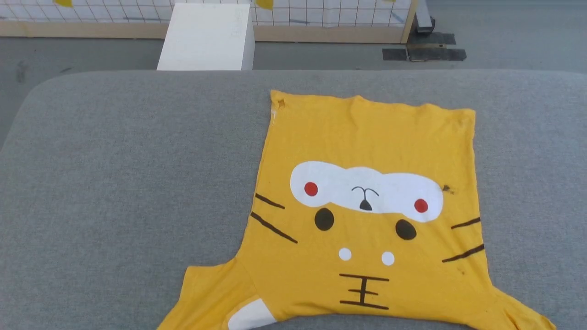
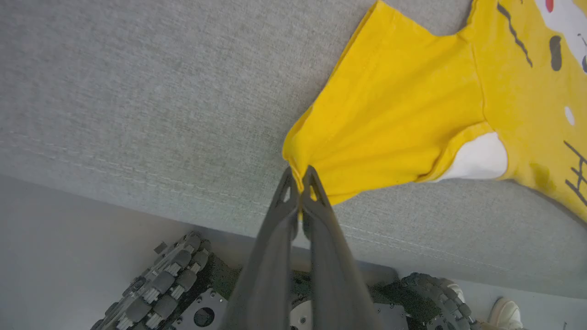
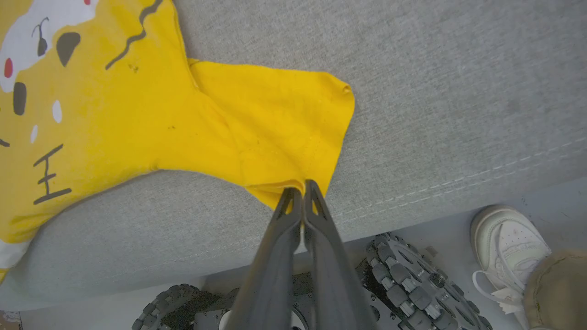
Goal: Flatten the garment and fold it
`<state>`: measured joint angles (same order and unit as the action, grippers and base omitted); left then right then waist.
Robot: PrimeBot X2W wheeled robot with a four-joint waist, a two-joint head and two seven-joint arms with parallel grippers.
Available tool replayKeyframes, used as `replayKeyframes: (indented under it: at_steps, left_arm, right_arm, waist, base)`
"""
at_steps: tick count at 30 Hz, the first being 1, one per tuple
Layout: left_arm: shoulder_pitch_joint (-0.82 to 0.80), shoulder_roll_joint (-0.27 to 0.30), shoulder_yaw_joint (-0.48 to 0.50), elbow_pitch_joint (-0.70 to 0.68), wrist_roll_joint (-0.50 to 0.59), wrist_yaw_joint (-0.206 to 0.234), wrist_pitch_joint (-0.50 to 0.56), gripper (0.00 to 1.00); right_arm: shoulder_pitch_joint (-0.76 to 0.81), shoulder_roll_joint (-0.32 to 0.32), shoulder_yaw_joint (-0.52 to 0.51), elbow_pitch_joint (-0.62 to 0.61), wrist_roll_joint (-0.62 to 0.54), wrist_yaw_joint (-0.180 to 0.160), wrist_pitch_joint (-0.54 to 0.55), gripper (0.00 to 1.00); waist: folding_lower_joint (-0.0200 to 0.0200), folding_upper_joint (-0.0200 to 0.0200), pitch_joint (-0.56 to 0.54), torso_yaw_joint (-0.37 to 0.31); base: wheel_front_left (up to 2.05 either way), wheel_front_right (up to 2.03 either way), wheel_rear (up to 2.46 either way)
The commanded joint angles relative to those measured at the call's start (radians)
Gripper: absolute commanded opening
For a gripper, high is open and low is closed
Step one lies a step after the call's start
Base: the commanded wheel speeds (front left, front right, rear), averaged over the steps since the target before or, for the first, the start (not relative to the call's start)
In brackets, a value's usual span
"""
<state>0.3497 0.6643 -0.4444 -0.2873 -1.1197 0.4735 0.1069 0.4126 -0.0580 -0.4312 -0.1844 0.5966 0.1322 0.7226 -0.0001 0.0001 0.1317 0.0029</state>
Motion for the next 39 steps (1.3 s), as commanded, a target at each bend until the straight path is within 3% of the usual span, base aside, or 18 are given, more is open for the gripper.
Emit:
replayKeyframes:
  at_steps: [1,4,5,6,8,16,20,23,31,39]
  left_arm:
    - [0.014,0.012,0.011,-0.010,-0.006,0.005,-0.012,0.00]
    - [0.008,0.014,0.016,-0.031,0.006,0.004,-0.025,0.00]
    - [0.002,0.013,0.015,-0.037,0.010,0.004,-0.026,0.00]
    - [-0.006,0.011,0.013,-0.044,0.015,0.004,-0.029,0.00]
    - [-0.024,0.009,0.004,-0.057,0.027,0.002,-0.027,0.00]
    - [-0.123,-0.024,-0.034,-0.124,0.112,0.025,-0.050,0.00]
    - [-0.177,-0.030,-0.052,-0.155,0.161,0.043,-0.053,0.00]
    - [-0.220,-0.037,-0.068,-0.182,0.197,0.053,-0.052,0.00]
    - [-0.325,-0.065,-0.115,-0.218,0.267,0.050,-0.046,0.00]
    - [-0.373,-0.094,-0.139,-0.209,0.291,0.051,-0.044,0.00]
  right_arm:
    - [0.012,0.003,0.000,-0.002,0.003,-0.002,-0.003,0.00]
    - [0.004,0.005,0.010,0.016,-0.001,-0.002,-0.032,0.00]
    - [-0.001,0.006,0.014,0.023,-0.006,-0.002,-0.042,0.32]
    - [-0.015,0.006,0.012,0.029,-0.012,-0.002,-0.063,1.00]
    - [-0.037,0.007,0.031,0.032,-0.029,-0.002,-0.080,1.00]
    - [-0.433,-0.180,-0.012,-0.083,-0.106,-0.002,-0.109,1.00]
    - [-0.674,-0.311,0.057,-0.036,-0.152,-0.002,-0.084,1.00]
    - [-0.843,-0.374,0.124,0.047,-0.180,-0.002,-0.056,1.00]
    - [-1.133,-0.365,0.192,0.318,-0.299,-0.002,-0.021,1.00]
    - [-1.187,-0.342,0.178,0.478,-0.366,-0.002,-0.007,1.00]
  waist:
    - [0.0001,-0.0001,-0.012,-0.005]
    - [0.0001,-0.0001,-0.020,-0.009]
    - [0.0001,-0.0001,-0.020,-0.010]
    - [0.0001,-0.0001,-0.019,-0.010]
    - [0.0001,-0.0001,-0.012,-0.009]
    - [0.0001,-0.0001,0.118,0.010]
    - [0.0001,-0.0001,0.198,0.029]
    - [0.0001,-0.0001,0.261,0.048]
    - [0.0001,-0.0001,0.391,0.111]
    - [0.0001,-0.0001,0.450,0.160]
  base:
    - [0.00,0.00,0.00]
    - [0.00,0.00,0.00]
    - [0.00,0.00,0.00]
    - [0.00,0.00,0.00]
    - [0.00,0.00,0.00]
    - [0.00,0.00,0.00]
    - [0.00,0.00,0.00]
    - [0.00,0.00,0.00]
    - [0.00,0.00,0.00]
    - [0.00,0.00,0.00]
